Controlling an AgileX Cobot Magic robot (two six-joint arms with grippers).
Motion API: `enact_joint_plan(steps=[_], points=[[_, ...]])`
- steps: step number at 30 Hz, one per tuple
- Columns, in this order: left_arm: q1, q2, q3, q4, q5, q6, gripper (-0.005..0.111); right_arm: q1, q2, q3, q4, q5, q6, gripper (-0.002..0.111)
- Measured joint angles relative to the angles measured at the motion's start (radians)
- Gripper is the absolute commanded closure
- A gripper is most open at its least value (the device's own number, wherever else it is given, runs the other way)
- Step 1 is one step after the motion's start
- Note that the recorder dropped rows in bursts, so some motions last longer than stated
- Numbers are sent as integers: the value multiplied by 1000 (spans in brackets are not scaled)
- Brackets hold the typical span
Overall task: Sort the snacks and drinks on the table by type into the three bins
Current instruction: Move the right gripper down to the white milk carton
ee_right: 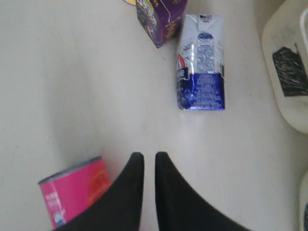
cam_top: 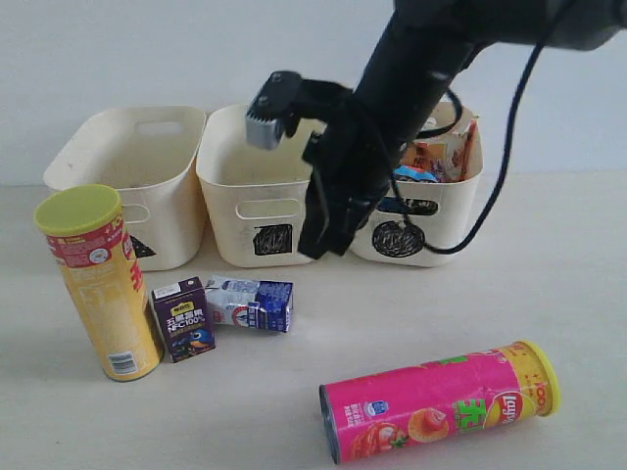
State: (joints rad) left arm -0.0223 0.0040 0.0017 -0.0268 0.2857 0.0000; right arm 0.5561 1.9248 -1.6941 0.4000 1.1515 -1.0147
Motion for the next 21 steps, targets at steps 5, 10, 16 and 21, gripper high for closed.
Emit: enact_joint_plan(steps=[5, 10, 16, 21], points=[[0, 0, 0, 0, 0, 0, 102, 59, 77, 0, 0, -123, -2, 37], [0, 0, 0, 0, 0, 0, 102, 105, 128, 0, 2, -216, -6, 29], [0, 0, 0, 0, 0, 0, 102, 131, 187, 0, 0, -286, -20, 29], [0, 0, 0, 0, 0, 0, 102, 132, 229, 0, -22, -336, -27, 29]])
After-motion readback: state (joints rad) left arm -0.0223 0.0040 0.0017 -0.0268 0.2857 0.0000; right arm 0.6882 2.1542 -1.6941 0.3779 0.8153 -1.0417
